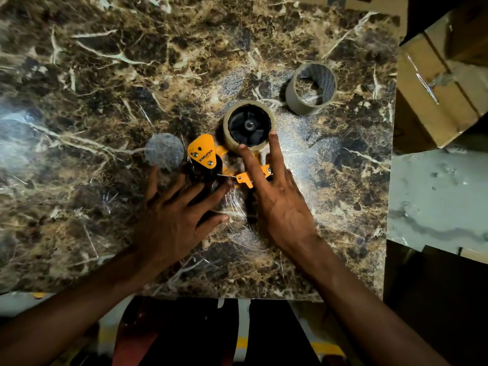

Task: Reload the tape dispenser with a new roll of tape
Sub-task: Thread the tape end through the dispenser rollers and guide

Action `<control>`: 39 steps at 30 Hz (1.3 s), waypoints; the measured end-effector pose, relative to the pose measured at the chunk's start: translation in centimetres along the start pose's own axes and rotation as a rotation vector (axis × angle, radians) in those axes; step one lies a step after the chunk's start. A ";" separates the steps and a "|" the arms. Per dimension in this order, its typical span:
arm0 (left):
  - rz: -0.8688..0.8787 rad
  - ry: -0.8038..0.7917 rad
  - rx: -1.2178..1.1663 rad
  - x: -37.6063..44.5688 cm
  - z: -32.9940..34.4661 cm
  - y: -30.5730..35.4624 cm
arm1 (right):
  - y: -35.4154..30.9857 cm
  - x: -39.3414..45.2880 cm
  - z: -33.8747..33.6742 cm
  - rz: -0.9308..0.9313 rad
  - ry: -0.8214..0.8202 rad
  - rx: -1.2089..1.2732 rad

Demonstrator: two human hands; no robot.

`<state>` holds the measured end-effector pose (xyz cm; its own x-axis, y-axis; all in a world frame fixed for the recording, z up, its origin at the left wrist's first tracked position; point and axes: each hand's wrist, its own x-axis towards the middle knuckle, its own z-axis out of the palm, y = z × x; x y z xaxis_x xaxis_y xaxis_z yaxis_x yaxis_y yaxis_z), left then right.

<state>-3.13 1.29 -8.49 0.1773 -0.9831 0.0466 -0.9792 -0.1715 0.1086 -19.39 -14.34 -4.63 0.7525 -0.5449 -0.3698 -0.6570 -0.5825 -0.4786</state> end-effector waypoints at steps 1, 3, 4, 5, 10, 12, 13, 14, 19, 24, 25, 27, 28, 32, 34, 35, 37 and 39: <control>0.010 0.005 0.012 0.2 -0.3 -0.1 | 0.0 0.0 -0.2 0.006 0.011 0.029; 0.019 0.010 0.033 0.7 -1.1 -0.6 | 0.0 0.0 -0.1 0.013 0.027 0.089; 0.017 0.014 0.039 1.0 -1.6 -0.8 | 0.1 0.0 0.0 0.014 0.040 0.125; 0.011 0.018 0.039 1.3 -2.1 -1.0 | 0.2 0.0 0.1 0.012 0.049 0.164; -0.023 0.075 0.008 3.0 -4.5 -1.1 | -0.1 0.2 -0.8 0.043 0.064 0.371; -0.026 0.095 -0.007 3.8 -5.0 -0.9 | -0.4 0.3 -1.2 0.059 0.092 0.441; -0.025 0.102 -0.008 4.3 -5.3 -0.8 | -0.4 0.3 -1.4 0.055 0.114 0.463; -0.022 0.109 -0.008 4.7 -5.5 -0.7 | -0.4 0.4 -1.3 0.048 0.140 0.479; -0.004 0.103 -0.048 6.0 -5.8 -0.2 | -0.2 0.6 -1.3 0.073 0.210 0.498; 0.019 0.103 -0.062 6.0 -5.9 -0.7 | -0.5 0.8 -0.6 0.123 0.299 0.585; 0.019 0.099 -0.064 5.9 -5.9 -0.9 | -0.5 0.8 -0.5 0.182 0.319 0.595; 0.021 0.091 -0.068 5.7 -5.8 -1.2 | -0.9 0.6 -0.4 0.326 0.308 0.696; 0.025 0.085 -0.068 5.6 -5.6 -1.5 | -1.1 0.5 -0.5 0.400 0.271 0.809; 0.061 0.068 -0.052 4.8 -4.3 -2.8 | -1.3 0.4 -0.9 0.706 -0.037 1.457; 0.106 0.063 -0.010 4.1 -3.3 -3.8 | -1.3 0.3 -1.2 0.710 -0.242 1.560; 0.136 0.060 0.021 3.8 -2.8 -4.4 | -1.2 0.2 -1.2 0.687 -0.315 1.623; 0.186 0.062 0.064 3.2 -2.0 -5.6 | -1.2 0.0 -1.2 0.657 -0.390 1.759; 0.218 0.067 0.093 2.6 -1.0 -7.0 | -1.5 -0.2 -0.8 0.608 -0.368 1.827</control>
<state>4.26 -0.01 -8.12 -0.0363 -0.9915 0.1251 -0.9993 0.0363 -0.0028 -18.60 -13.80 -3.15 0.6124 -0.1275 -0.7802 -0.1442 0.9523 -0.2689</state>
